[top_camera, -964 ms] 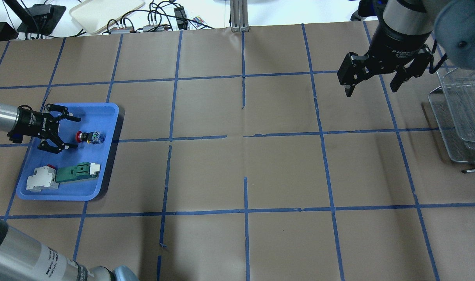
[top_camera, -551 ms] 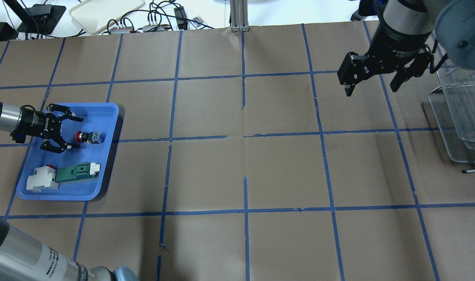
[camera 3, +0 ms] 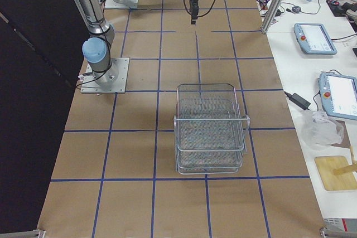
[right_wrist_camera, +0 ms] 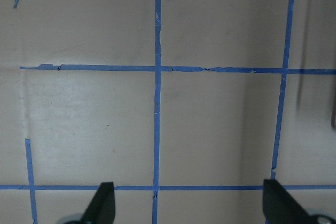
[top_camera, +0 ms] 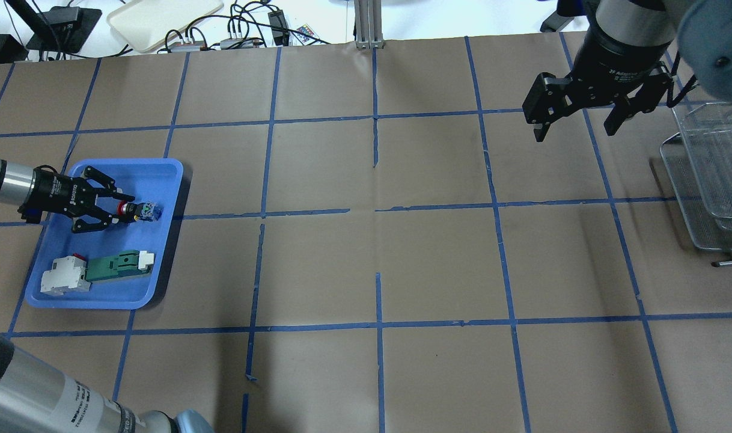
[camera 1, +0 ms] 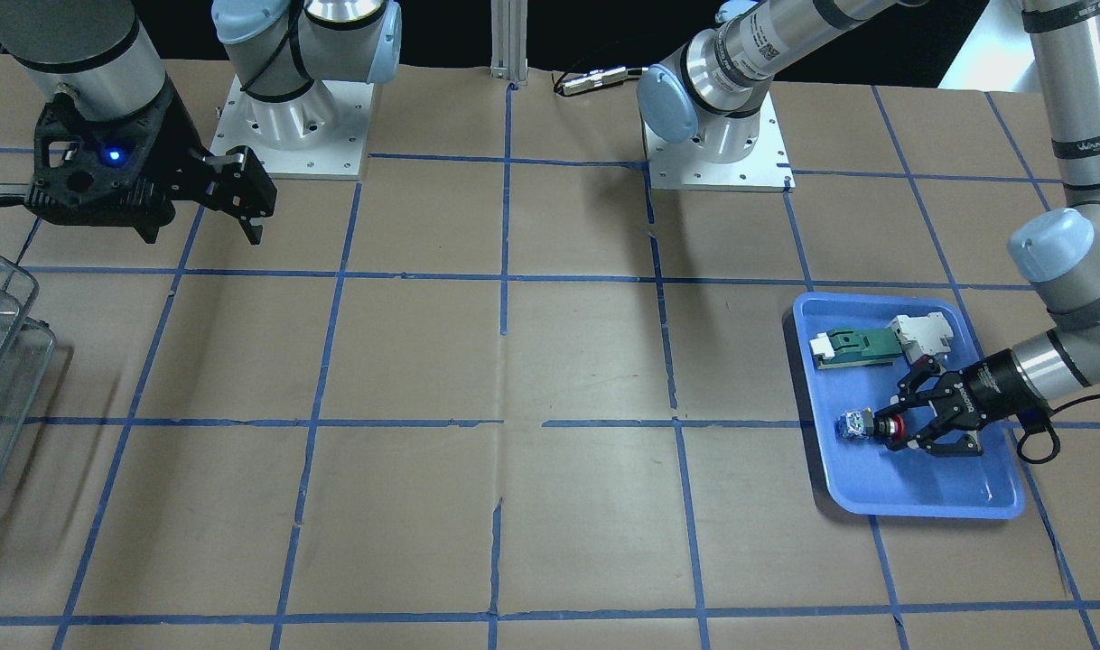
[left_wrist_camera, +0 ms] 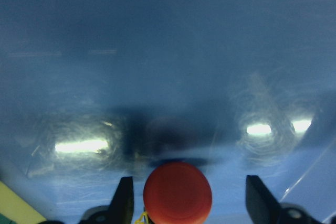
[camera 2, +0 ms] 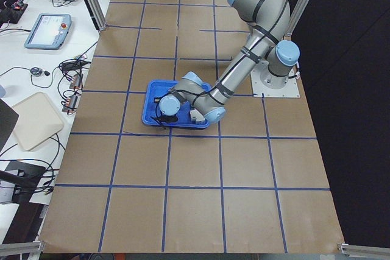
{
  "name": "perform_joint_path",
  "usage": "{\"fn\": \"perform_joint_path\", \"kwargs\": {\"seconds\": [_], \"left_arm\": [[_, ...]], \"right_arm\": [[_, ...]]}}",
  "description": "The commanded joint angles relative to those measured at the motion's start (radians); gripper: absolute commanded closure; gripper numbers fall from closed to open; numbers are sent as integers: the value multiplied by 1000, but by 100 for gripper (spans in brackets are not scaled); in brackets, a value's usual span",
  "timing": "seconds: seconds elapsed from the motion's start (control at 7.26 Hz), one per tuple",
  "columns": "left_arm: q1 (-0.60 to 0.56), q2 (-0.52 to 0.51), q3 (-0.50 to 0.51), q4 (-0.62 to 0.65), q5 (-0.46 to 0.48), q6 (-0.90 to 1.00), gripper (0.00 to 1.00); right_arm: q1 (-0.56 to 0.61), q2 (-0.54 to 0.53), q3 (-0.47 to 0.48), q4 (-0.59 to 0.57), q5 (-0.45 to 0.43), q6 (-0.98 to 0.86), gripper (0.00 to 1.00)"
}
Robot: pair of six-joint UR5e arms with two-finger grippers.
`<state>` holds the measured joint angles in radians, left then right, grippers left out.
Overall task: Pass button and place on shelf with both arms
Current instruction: 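Lift the red button out of the tray with the left gripper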
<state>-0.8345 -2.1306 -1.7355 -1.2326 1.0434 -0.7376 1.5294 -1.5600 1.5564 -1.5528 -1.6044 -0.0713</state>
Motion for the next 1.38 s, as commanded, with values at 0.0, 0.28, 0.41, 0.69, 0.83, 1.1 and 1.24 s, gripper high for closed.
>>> {"fn": "perform_joint_path", "kwargs": {"seconds": [0.0,0.28,0.41,0.69,0.83,1.1,1.24], "left_arm": [[-1,18,2,-80,0,0,100],[-15,67,17,-107,0,1,100],[-52,110,19,-111,0,-18,100],[-171,219,18,-168,-6,-122,100],[-281,265,17,-168,-49,-258,100],[-447,319,19,-151,-144,-495,100],[-510,346,19,-139,-148,-563,100]], "right_arm": [[0,-12,1,5,-6,13,0],[0,-18,-6,13,-8,13,0],[-2,-28,-7,13,-2,12,0],[2,-40,-9,28,6,10,0],[-2,-67,-9,25,18,-33,0],[-3,-72,-12,-1,15,-187,0],[-3,-83,-16,-47,14,-278,0]]}}
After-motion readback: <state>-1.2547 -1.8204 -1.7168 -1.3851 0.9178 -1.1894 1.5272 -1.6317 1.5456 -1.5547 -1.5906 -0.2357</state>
